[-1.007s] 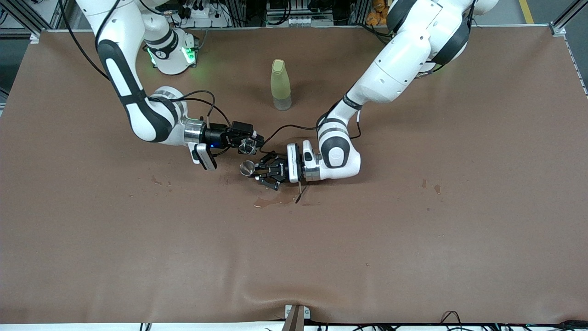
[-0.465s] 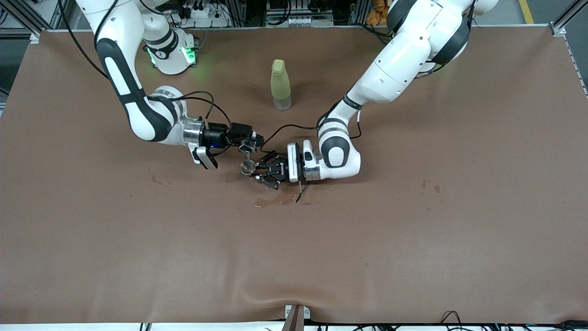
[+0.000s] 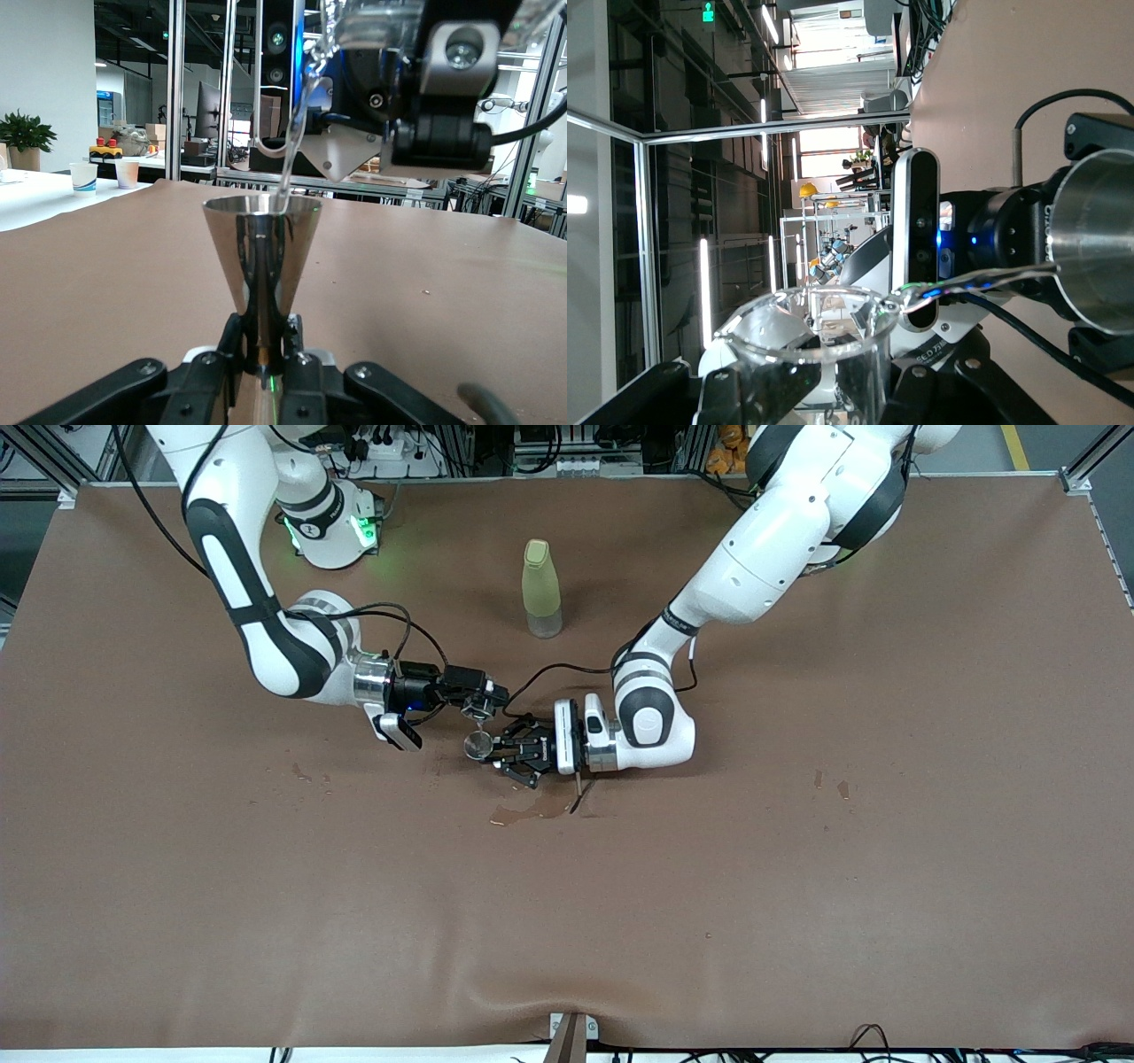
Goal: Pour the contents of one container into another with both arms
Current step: 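Tilt the glass beaker with the right gripper to pour into the jigger, then carry the jigger back with the left gripper while the right gripper carries the beaker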
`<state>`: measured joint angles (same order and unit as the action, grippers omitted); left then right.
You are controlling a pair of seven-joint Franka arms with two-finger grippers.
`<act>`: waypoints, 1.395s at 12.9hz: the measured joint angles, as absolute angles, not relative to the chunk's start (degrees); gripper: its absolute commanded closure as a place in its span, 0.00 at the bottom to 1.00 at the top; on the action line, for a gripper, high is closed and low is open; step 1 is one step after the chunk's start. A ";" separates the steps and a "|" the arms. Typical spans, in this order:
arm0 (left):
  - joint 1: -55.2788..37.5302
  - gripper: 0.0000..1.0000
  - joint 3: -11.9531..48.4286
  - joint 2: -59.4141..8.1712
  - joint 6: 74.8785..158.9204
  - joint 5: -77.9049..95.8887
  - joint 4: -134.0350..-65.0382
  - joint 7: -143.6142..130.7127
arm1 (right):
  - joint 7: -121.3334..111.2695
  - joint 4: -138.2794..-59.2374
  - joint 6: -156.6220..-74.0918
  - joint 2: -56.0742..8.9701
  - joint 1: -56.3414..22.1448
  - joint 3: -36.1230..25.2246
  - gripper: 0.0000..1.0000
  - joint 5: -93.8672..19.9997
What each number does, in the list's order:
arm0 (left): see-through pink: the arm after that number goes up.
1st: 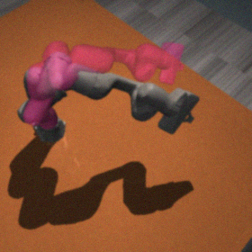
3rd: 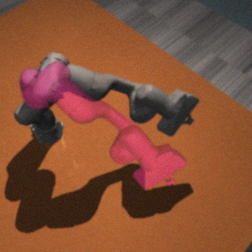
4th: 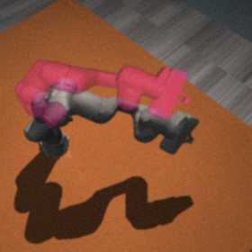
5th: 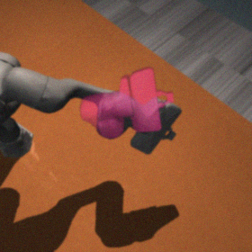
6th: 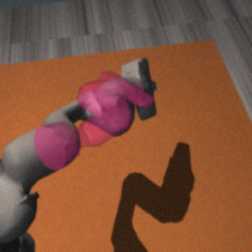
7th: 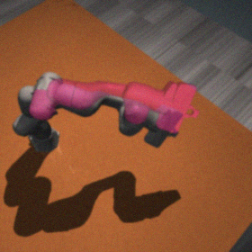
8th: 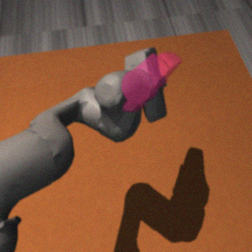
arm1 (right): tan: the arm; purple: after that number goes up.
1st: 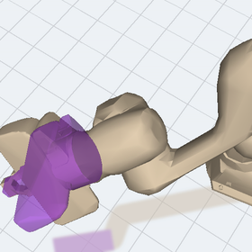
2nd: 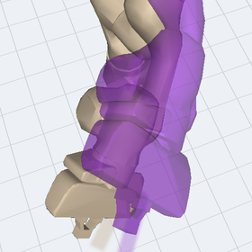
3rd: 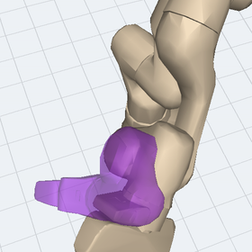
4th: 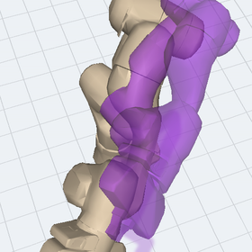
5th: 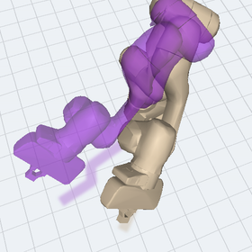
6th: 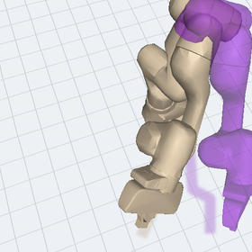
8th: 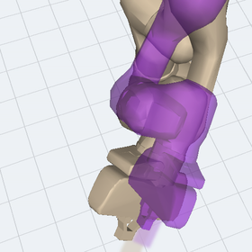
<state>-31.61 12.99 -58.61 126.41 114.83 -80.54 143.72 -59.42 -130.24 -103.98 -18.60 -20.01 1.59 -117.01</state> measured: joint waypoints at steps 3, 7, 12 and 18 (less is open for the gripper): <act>-31.59 1.00 13.11 -58.57 126.41 114.08 -80.99 143.73 | -55.69 -130.24 -103.98 -18.59 -20.01 1.56 1.00 -117.01; -31.19 1.00 13.11 -58.48 125.64 112.77 -81.76 143.73 | -50.42 -130.24 -103.61 -18.58 -20.00 1.43 1.00 -117.01; -31.17 1.00 13.11 -57.80 125.43 112.72 -82.58 143.73 | -44.55 -130.24 -103.60 -18.57 -19.99 1.29 1.00 -117.01; -30.32 1.00 13.13 -56.71 125.42 112.72 -83.05 143.21 | -43.18 -130.05 -103.05 -18.49 -19.95 0.99 1.00 -116.49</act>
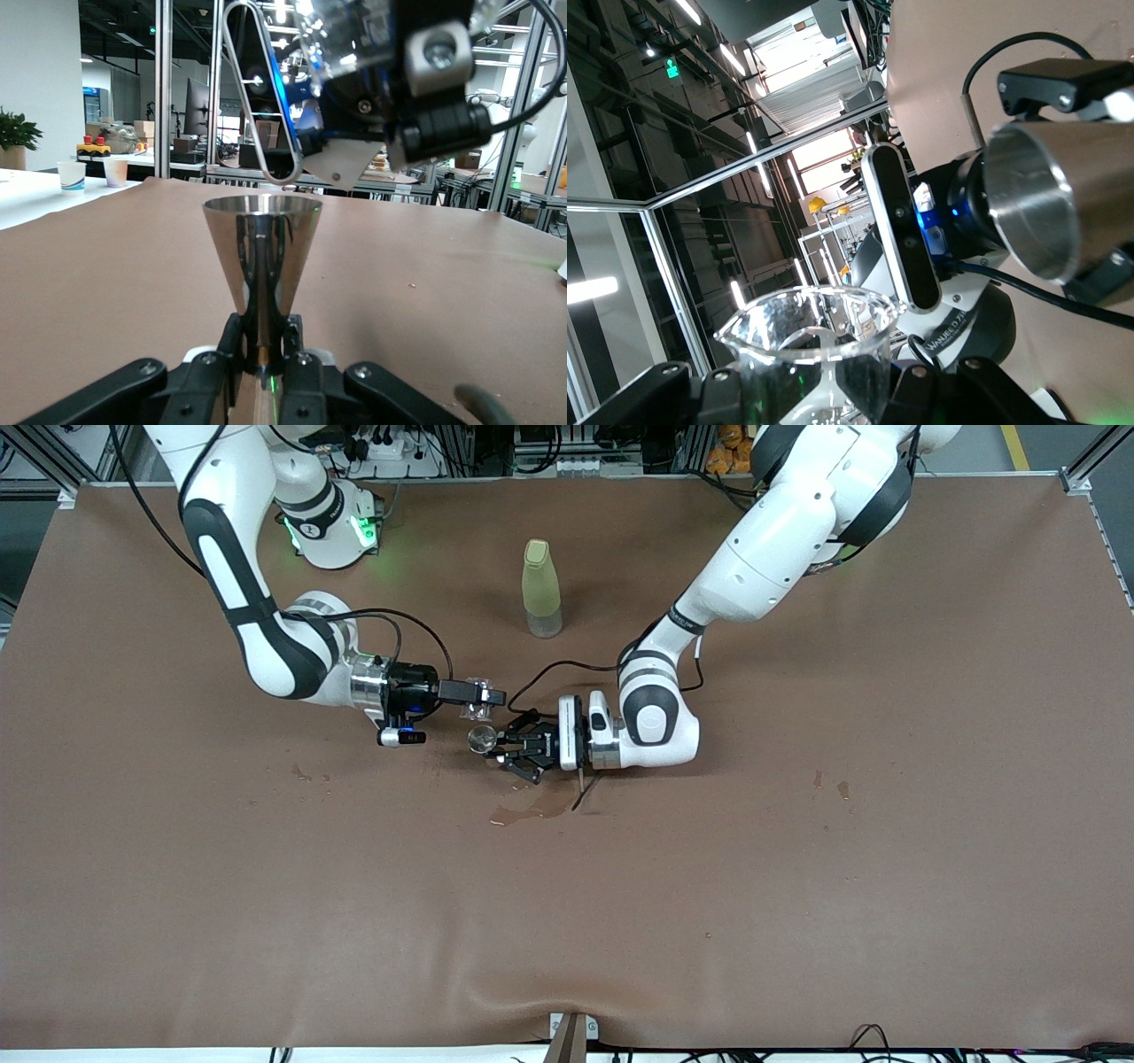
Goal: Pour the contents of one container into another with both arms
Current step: 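Carry the jigger back with the left gripper while the right gripper carries the beaker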
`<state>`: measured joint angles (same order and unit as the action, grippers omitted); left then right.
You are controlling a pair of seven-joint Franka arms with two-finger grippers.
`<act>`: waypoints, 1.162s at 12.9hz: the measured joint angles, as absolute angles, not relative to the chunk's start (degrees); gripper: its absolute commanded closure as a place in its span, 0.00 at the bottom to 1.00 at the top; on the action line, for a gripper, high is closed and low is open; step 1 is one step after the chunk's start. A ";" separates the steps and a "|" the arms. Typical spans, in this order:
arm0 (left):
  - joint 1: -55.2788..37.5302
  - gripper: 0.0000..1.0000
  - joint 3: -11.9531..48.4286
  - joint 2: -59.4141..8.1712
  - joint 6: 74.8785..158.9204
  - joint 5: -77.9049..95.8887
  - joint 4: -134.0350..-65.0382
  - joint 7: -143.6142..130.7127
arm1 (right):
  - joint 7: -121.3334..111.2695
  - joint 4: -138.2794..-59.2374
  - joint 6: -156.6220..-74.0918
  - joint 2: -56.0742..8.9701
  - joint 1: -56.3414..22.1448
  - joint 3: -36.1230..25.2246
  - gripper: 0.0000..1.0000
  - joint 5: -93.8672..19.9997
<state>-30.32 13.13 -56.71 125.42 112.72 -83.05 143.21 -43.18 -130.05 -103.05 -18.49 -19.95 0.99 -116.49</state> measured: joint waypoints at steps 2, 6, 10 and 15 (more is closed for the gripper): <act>-29.57 1.00 13.12 -55.76 125.42 112.72 -83.62 142.57 | -49.93 -129.37 -102.23 -18.34 -19.51 0.61 1.00 -113.49; -27.36 1.00 12.79 -55.35 125.45 112.24 -84.52 141.04 | -74.59 -126.99 -101.11 -16.37 -15.57 -2.67 1.00 -103.81; -19.72 1.00 12.42 -55.33 125.40 107.93 -85.32 139.47 | -93.14 -125.30 -92.82 -15.39 -10.53 -8.29 1.00 -91.50; -6.41 1.00 12.55 -54.08 116.35 94.73 -88.86 135.61 | -112.25 -122.38 -82.88 -15.37 -7.16 -19.48 1.00 -80.08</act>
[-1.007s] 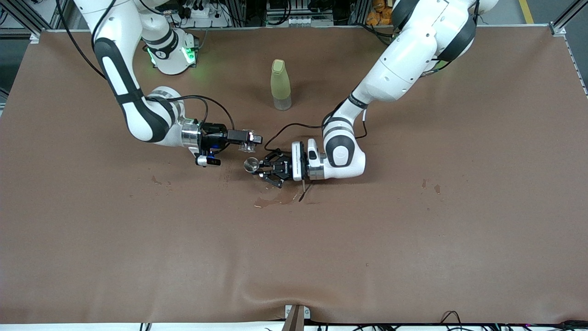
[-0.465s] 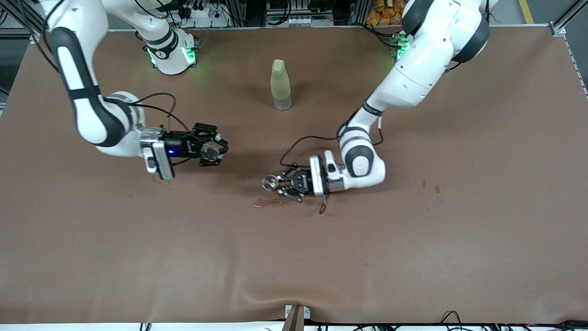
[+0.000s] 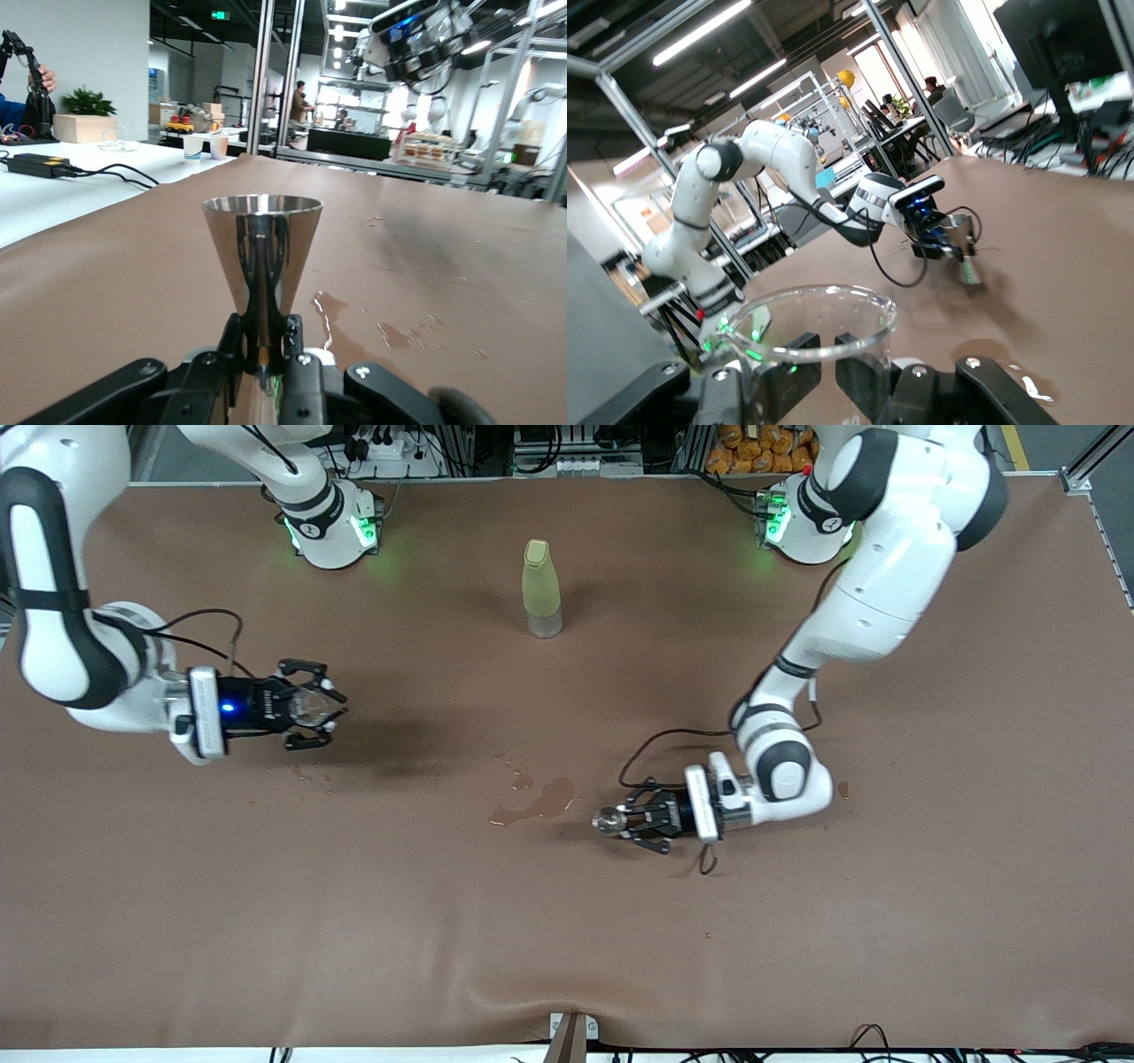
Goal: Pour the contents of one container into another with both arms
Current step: 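Carry the jigger back with the left gripper while the right gripper carries the beaker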
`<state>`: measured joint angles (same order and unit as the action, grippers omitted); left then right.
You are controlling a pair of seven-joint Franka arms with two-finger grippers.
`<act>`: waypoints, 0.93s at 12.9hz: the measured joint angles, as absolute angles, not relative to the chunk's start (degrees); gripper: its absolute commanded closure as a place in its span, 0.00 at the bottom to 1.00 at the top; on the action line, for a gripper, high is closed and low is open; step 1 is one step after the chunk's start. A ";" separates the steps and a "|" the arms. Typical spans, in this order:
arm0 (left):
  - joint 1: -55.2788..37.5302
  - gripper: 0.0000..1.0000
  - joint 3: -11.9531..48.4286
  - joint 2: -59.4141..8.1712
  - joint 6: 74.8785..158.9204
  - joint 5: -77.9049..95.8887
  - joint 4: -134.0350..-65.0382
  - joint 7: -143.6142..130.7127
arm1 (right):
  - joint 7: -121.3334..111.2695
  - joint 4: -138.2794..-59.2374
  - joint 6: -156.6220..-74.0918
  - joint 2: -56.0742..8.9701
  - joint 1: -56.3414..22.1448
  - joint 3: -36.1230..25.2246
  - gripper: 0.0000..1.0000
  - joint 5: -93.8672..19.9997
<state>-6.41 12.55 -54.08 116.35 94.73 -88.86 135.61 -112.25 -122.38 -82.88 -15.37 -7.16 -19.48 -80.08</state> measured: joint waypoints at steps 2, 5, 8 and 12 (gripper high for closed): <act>-0.12 1.00 12.66 -50.16 111.94 86.40 -91.70 130.31 | -120.30 -121.56 -81.64 -15.38 -5.81 -21.78 1.00 -77.85; 9.16 1.00 12.63 -45.44 103.33 75.87 -95.88 128.47 | -132.12 -120.65 -80.21 -15.94 -1.46 -23.05 1.00 -73.72; 17.82 1.00 12.52 -45.31 99.97 69.03 -97.41 130.68 | -141.94 -119.36 -77.92 -19.11 3.33 -23.59 1.00 -70.28; 27.10 1.00 12.44 -46.34 98.31 67.50 -97.36 134.95 | -151.92 -116.59 -76.51 -27.39 5.68 -23.62 1.00 -68.39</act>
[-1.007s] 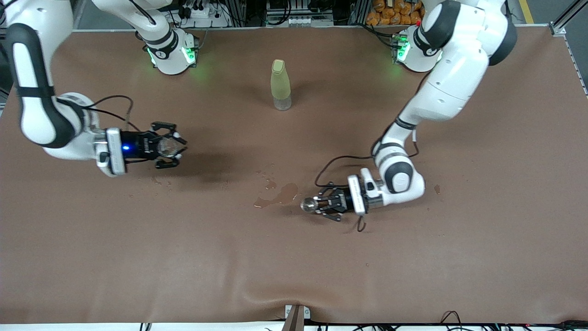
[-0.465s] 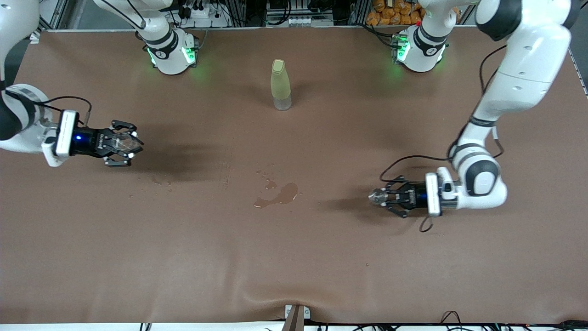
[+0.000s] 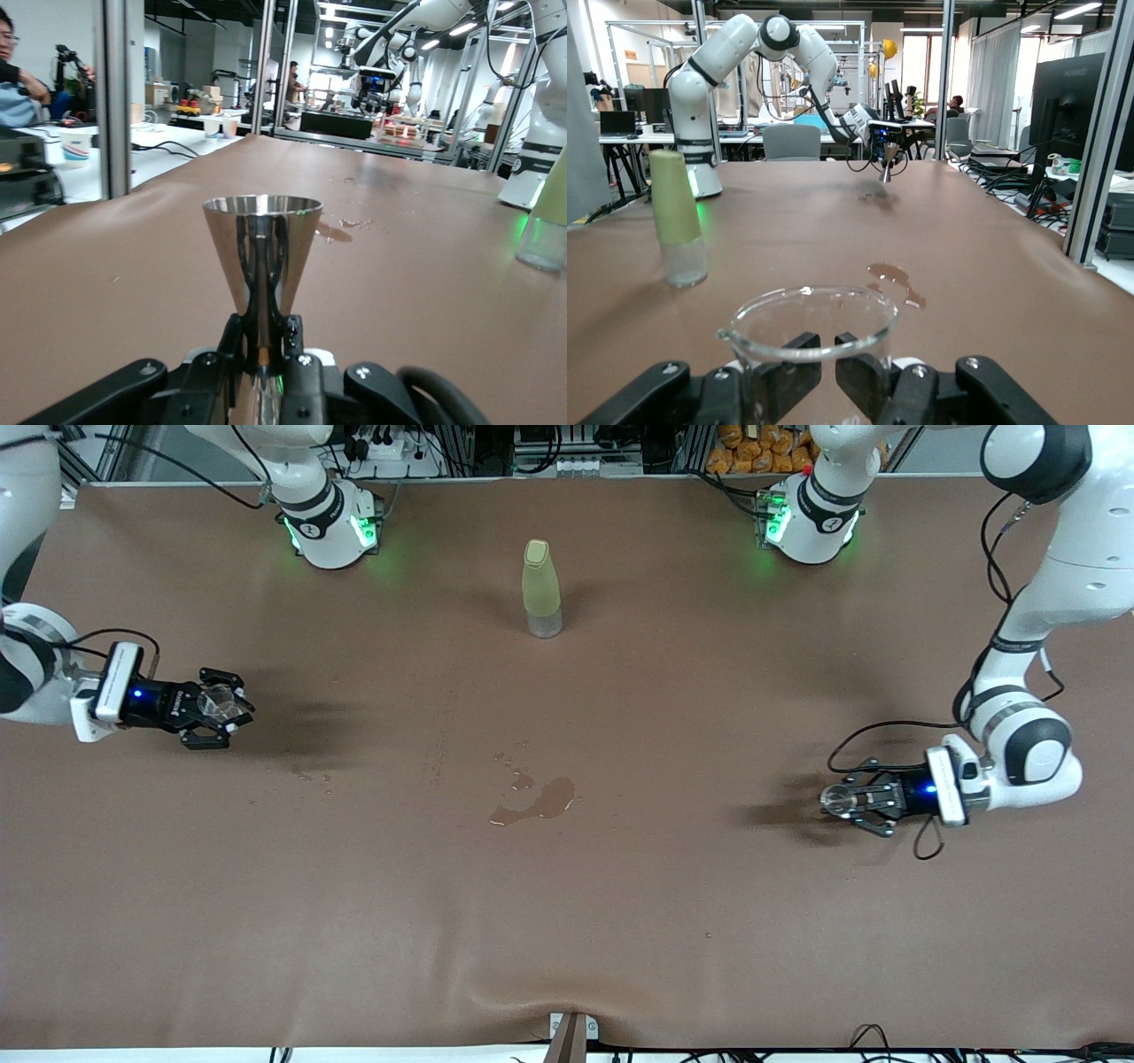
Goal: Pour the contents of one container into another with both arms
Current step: 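Carry the jigger back with the left gripper while the right gripper carries the beaker, then set the jigger down with the left gripper while the right gripper sets the beaker down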
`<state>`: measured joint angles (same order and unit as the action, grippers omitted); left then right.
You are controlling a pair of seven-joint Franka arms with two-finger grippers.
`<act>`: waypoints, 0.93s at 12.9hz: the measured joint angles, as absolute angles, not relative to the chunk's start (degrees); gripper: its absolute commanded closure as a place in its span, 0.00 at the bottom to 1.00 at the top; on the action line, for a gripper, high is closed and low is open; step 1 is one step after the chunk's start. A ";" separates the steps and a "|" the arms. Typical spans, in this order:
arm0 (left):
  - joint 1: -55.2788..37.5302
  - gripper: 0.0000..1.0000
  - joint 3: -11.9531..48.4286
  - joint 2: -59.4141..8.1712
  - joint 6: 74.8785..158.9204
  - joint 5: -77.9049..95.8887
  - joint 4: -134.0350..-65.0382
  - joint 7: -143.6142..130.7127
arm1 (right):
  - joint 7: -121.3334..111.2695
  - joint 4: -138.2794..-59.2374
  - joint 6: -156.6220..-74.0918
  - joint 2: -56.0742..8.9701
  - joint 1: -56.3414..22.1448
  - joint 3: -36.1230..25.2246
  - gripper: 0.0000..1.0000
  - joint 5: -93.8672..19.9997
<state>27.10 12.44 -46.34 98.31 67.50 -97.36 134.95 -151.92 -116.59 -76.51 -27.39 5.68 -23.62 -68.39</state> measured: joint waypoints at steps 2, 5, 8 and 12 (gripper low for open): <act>28.46 1.00 12.44 -48.06 98.03 67.45 -97.25 137.41 | -156.04 -115.71 -76.50 -31.69 5.67 -23.51 1.00 -68.37; 28.40 1.00 12.49 -51.25 98.03 67.45 -96.66 140.09 | -157.17 -114.02 -76.49 -36.93 5.67 -23.19 1.00 -68.38; 28.54 1.00 12.47 -52.56 97.76 67.44 -96.18 140.91 | -157.95 -113.14 -77.56 -39.99 5.65 -22.47 1.00 -68.41; 29.57 1.00 12.37 -52.59 97.72 66.24 -95.40 142.07 | -158.79 -112.92 -81.28 -43.13 5.54 -19.39 1.00 -69.26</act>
<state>29.57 12.37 -52.59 97.72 66.24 -95.40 142.07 -158.79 -112.92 -81.28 -43.13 5.54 -19.39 -69.26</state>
